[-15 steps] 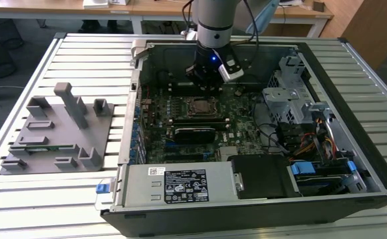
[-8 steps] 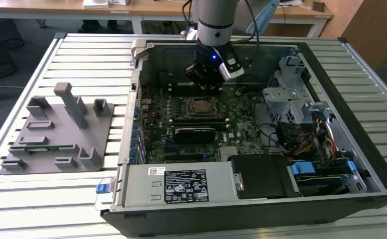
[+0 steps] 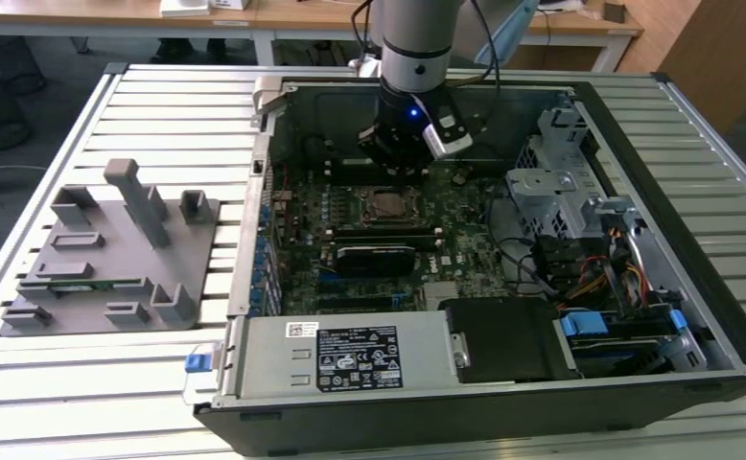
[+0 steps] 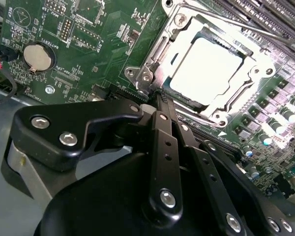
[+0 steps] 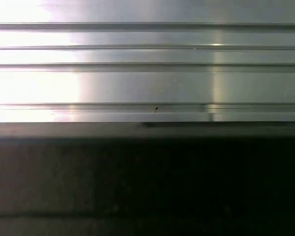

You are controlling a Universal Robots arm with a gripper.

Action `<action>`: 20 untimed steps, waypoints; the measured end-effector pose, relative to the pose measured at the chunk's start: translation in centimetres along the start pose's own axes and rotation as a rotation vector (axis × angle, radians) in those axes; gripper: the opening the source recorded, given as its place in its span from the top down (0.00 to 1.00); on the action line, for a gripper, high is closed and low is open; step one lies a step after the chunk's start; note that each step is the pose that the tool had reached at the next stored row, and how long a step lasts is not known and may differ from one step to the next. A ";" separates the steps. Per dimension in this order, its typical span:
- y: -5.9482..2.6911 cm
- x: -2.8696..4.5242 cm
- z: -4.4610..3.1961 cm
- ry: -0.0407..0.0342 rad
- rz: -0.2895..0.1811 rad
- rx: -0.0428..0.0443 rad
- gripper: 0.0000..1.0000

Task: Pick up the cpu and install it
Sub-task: 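Install the first cpu locking lever, then install the second cpu locking lever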

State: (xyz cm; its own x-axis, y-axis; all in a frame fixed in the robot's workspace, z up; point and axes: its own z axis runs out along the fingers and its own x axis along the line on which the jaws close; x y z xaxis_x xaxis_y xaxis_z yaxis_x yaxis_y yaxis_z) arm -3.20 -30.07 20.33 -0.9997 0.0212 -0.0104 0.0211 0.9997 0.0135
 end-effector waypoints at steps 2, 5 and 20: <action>-0.08 0.00 0.00 0.0000 0.000 0.0000 0.89; -0.20 -0.01 0.00 0.0000 0.000 0.0000 0.89; -1.22 -0.03 0.00 0.0000 0.000 0.0000 0.89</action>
State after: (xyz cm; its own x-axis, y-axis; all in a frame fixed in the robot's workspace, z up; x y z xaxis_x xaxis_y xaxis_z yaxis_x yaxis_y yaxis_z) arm -3.20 -31.30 20.31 -0.9997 0.0212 -0.0104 0.0210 0.9997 0.0136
